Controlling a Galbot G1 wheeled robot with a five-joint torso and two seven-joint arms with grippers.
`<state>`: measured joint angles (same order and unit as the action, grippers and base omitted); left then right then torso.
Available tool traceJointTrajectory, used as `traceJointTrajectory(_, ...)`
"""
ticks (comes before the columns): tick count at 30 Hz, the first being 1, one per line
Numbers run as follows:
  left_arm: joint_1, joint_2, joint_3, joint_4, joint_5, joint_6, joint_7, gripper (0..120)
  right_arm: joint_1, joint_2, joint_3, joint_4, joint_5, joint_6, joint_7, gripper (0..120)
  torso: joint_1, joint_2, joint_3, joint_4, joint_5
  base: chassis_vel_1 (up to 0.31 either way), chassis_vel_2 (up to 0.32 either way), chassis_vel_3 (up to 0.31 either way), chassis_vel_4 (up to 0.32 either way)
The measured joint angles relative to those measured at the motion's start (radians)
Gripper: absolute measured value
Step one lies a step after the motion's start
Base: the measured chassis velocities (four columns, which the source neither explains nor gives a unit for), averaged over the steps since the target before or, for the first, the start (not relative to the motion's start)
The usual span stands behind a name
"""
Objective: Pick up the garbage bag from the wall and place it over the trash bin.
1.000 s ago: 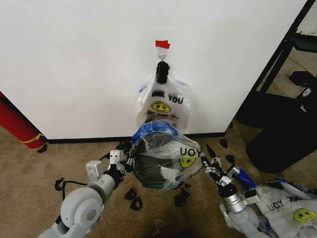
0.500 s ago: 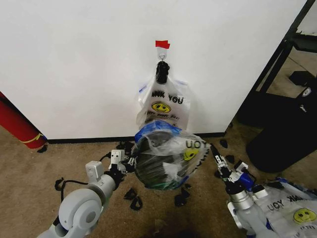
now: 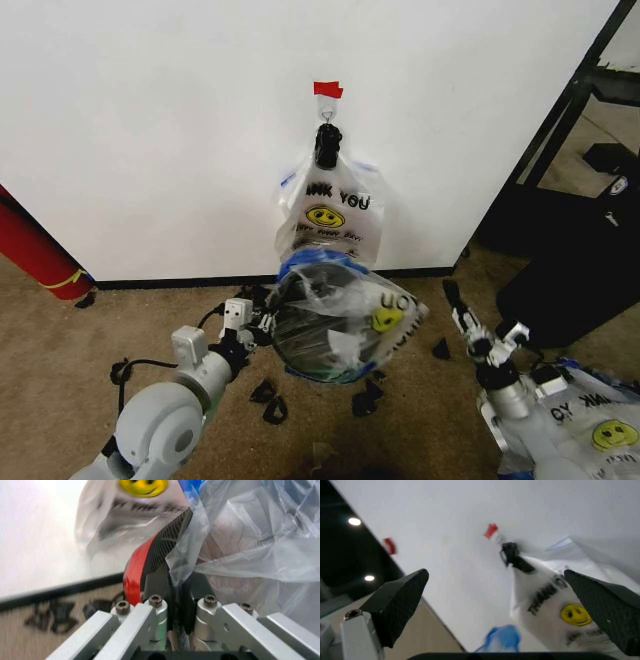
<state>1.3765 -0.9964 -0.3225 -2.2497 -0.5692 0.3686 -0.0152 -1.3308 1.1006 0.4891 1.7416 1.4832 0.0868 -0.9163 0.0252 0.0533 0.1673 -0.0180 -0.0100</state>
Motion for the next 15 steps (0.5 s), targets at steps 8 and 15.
traceJointTrajectory(8, 0.011, 0.055, 0.017, 0.033, 0.209, -0.123, 0.138, 4, 0.027, -0.049, 0.015, 0.027, -0.176, -0.105, 0.015, 100, 0.000, 0.000, 0.000, 0.0001, 0.0000, 0.000, 0.000, 0.000, 0.000)
traceJointTrajectory(15, 0.004, 0.069, 0.024, 0.069, 0.311, -0.185, 0.164, 4, 0.024, -0.076, 0.093, -0.059, -0.412, -0.258, -0.223, 100, 0.000, 0.000, 0.000, -0.0001, 0.0000, 0.000, 0.000, 0.000, 0.000)
